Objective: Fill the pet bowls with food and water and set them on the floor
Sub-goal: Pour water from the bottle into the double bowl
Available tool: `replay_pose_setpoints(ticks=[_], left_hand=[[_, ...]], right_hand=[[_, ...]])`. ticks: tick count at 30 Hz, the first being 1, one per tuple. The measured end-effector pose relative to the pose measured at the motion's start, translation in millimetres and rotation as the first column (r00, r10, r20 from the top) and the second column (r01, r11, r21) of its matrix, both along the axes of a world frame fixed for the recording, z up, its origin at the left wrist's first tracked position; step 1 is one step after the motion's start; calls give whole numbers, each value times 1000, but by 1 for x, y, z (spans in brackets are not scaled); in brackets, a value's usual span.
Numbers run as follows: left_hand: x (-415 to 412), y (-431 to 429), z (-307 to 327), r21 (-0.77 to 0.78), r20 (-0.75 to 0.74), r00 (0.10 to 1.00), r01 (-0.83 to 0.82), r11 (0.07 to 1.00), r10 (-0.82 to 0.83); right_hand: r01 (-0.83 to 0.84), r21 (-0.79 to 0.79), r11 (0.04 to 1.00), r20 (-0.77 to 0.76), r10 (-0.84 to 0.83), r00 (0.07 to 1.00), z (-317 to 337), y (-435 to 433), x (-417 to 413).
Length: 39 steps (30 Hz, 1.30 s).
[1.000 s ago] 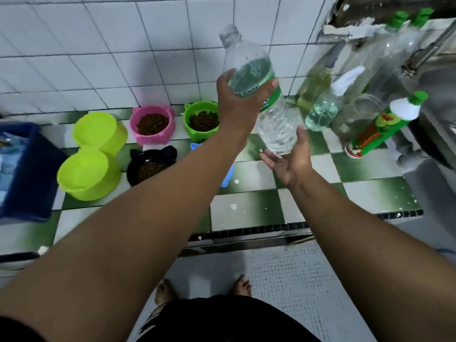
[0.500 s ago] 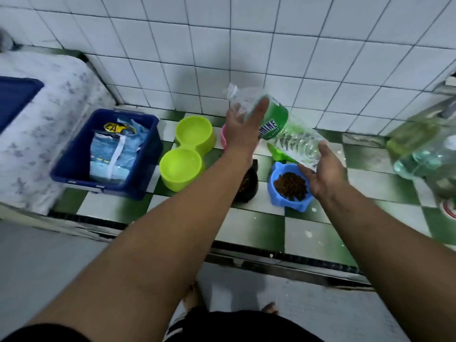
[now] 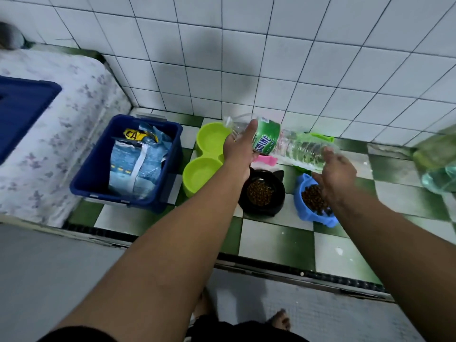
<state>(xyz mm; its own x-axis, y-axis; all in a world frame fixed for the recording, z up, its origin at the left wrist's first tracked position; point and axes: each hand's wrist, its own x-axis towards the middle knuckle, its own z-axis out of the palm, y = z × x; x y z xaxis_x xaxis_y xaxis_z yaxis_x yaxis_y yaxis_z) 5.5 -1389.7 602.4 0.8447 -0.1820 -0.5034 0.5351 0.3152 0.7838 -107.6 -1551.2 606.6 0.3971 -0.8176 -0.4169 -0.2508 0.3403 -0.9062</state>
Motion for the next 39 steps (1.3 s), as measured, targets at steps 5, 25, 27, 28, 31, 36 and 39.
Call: replay_pose_setpoints(ticks=[5, 25, 27, 28, 31, 36, 39], left_hand=[[12, 6, -12, 4, -51, 998, 32, 999, -31], [32, 6, -38, 18, -196, 969, 156, 988, -149], [33, 6, -38, 15, -200, 969, 154, 988, -148], [33, 6, -39, 12, -204, 968, 153, 988, -147], [33, 4, -39, -6, -213, 966, 150, 989, -147], [31, 4, -39, -17, -221, 966, 135, 991, -135], [30, 4, -39, -12, -221, 965, 141, 990, -140]], right_hand=[[11, -26, 1000, -12, -11, 1000, -5, 5, 8], [3, -154, 988, -55, -12, 998, -20, 0, 11], [7, -168, 986, -57, -16, 998, -18, 1, 11], [4, -171, 985, -63, -15, 998, -16, 2, 11], [-8, -200, 980, -80, -8, 997, -14, 3, 11], [-38, -334, 942, -134, -8, 991, -12, 4, 9], [-67, -396, 916, -174, -3, 985, -13, 3, 8]])
